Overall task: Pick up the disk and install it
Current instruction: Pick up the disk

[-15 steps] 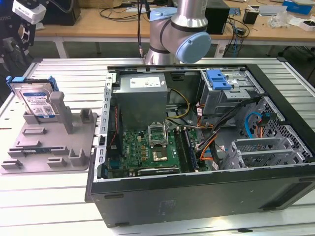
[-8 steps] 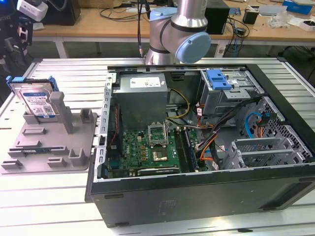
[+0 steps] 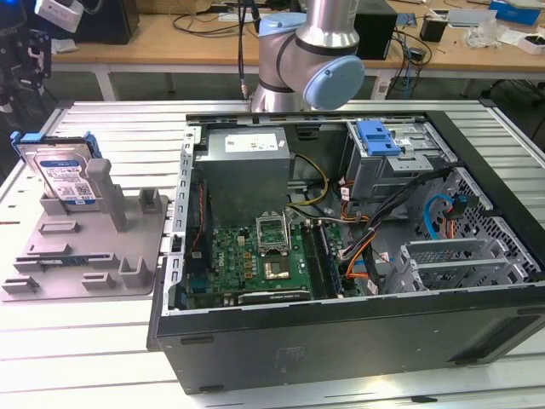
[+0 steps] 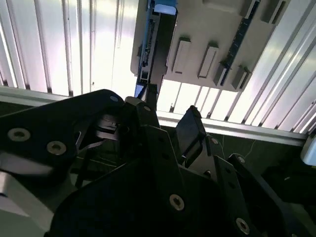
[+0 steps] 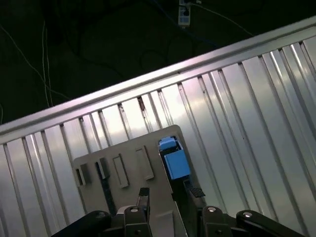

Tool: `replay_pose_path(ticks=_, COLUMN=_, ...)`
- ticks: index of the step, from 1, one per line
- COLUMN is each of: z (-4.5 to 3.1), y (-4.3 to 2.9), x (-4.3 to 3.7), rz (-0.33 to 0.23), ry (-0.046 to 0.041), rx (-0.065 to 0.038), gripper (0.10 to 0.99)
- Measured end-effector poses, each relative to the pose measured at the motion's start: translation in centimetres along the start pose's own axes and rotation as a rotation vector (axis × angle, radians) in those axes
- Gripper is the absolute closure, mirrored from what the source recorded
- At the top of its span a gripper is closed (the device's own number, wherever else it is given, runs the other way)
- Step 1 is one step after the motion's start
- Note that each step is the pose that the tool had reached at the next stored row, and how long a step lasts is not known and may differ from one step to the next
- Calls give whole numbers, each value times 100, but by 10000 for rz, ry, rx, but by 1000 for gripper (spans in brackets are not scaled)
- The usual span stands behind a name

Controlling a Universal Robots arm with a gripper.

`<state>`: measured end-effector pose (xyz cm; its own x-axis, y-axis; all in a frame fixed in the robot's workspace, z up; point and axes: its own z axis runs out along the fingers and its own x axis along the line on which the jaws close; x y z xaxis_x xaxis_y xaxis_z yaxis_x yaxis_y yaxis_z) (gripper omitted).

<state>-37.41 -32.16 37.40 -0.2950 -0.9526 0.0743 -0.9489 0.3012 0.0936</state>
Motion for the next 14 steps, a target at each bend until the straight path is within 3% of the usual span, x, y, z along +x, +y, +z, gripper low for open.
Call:
replay_pose_path(ticks=3, z=2, y=0, x=0, rz=-605, ry=60, rx=46, gripper=647)
replay_pose_path(ticks=10, z=2, y=0, x=0, rz=-639, ry=65, rx=50, gripper=647)
replay_pose_path(ticks=12, z=3, y=1, x=-1, rz=-714, ry=33, rx=195, gripper=647)
replay_pose_path(ticks=14, z=3, y=0, x=0, rz=-938, ry=-24, rx=493, gripper=647)
